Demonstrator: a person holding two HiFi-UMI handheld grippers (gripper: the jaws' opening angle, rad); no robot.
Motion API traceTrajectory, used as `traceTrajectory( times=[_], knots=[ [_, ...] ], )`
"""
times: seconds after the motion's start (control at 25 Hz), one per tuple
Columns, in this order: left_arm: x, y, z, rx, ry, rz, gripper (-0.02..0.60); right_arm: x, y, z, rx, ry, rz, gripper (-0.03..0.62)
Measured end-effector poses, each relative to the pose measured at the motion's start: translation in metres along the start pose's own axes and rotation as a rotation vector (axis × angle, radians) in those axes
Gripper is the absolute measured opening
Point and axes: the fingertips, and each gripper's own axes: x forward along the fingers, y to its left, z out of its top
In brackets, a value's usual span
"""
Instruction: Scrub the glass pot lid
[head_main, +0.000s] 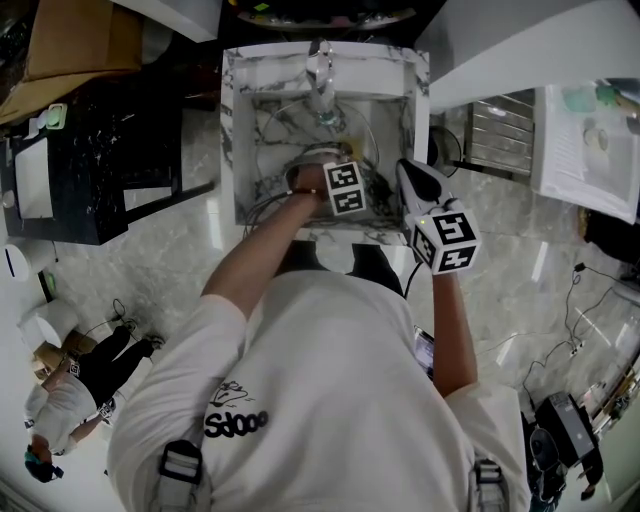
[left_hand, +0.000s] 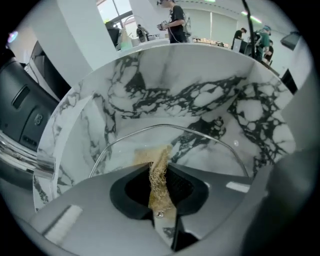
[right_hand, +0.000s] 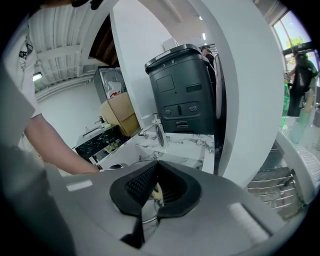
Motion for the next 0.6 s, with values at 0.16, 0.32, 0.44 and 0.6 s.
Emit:
traceTrajectory(
  times=[0.16,0.32,0.44,0.6],
  knots=[
    [-0.005,-0.023,-0.004,0.054,-0.003,-0.053,0.055,0.001,0.003,-0.001,-0.004,-0.003,0.008,0.003],
    [-0.013,-0.044,-0.011,0.099,-0.023,-0.129,0.055,0.002,0.007,-0.001,-0.010,-0.004,0.014,0.003],
    [-0.021,-0.064,-0.019,0.136,-0.044,-0.212,0.055,0.004,0.012,-0.001,-0.013,-0.006,0.022,0.003],
    [-0.027,-0.080,-0.034,0.158,-0.025,-0.264,0.056,0.006,0.019,-0.002,-0.022,-0.005,0.035,0.003]
  ],
)
